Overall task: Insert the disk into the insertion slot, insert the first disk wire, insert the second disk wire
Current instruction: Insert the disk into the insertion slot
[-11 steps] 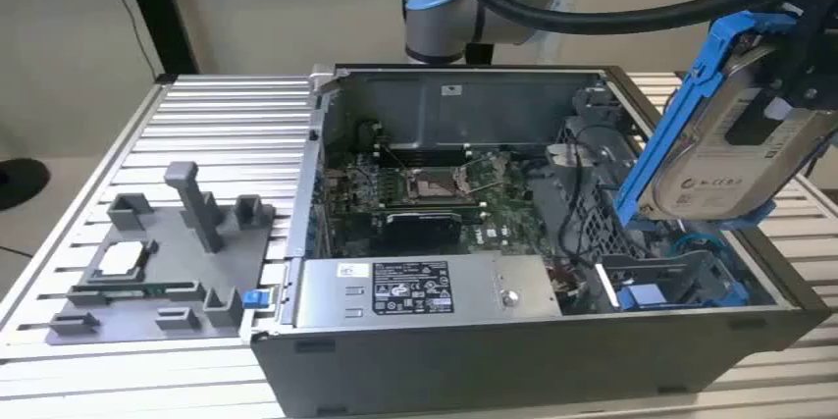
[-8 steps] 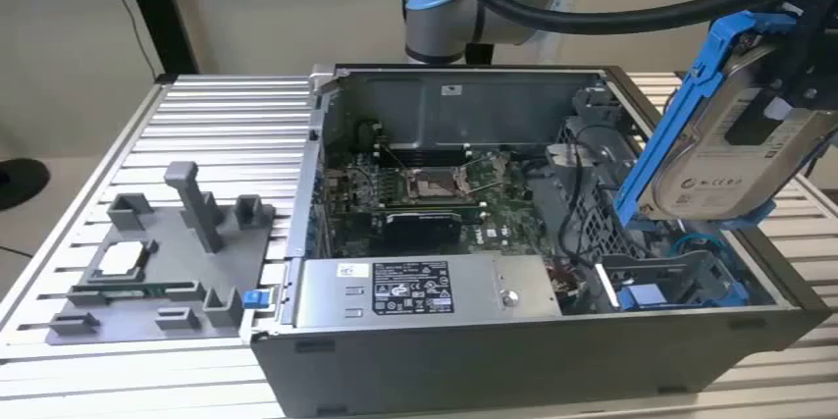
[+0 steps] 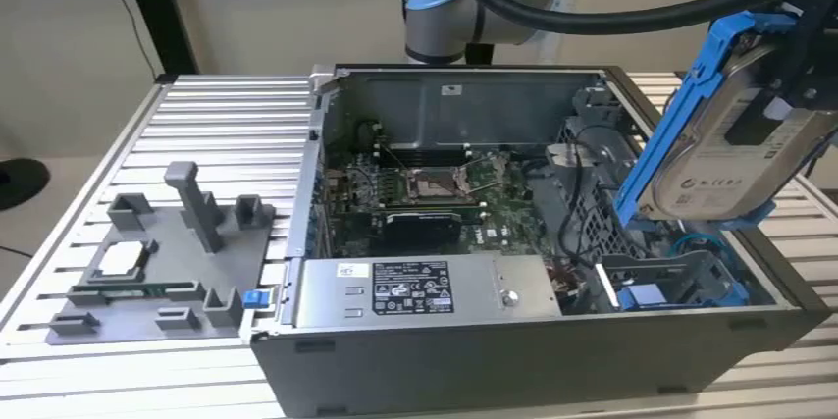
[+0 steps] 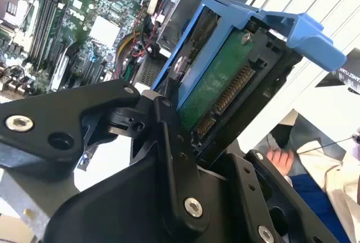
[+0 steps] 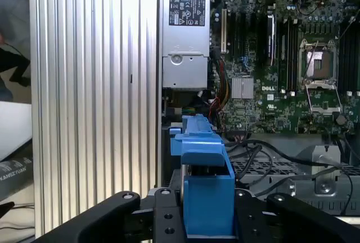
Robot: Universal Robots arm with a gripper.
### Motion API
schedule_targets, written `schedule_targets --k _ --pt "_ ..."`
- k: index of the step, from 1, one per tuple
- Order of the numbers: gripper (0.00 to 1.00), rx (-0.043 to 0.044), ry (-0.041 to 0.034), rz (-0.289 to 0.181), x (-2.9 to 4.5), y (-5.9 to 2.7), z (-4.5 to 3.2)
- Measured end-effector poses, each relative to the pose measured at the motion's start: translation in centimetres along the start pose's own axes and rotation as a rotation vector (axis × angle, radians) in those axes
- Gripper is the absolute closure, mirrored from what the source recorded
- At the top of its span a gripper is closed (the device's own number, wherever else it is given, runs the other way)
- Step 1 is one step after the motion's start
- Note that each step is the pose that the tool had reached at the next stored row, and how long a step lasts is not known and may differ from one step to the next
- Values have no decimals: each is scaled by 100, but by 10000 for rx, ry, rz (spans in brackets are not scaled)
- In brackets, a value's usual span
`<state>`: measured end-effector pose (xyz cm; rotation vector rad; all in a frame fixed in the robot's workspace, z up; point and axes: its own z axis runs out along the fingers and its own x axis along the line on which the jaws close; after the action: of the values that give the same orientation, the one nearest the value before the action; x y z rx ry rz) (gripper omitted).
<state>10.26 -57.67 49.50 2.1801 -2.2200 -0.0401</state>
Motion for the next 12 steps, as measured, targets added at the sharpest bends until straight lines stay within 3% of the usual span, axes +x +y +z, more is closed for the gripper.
schedule_targets --k 12 --pt "100 2 -3 1 -2 -85 126"
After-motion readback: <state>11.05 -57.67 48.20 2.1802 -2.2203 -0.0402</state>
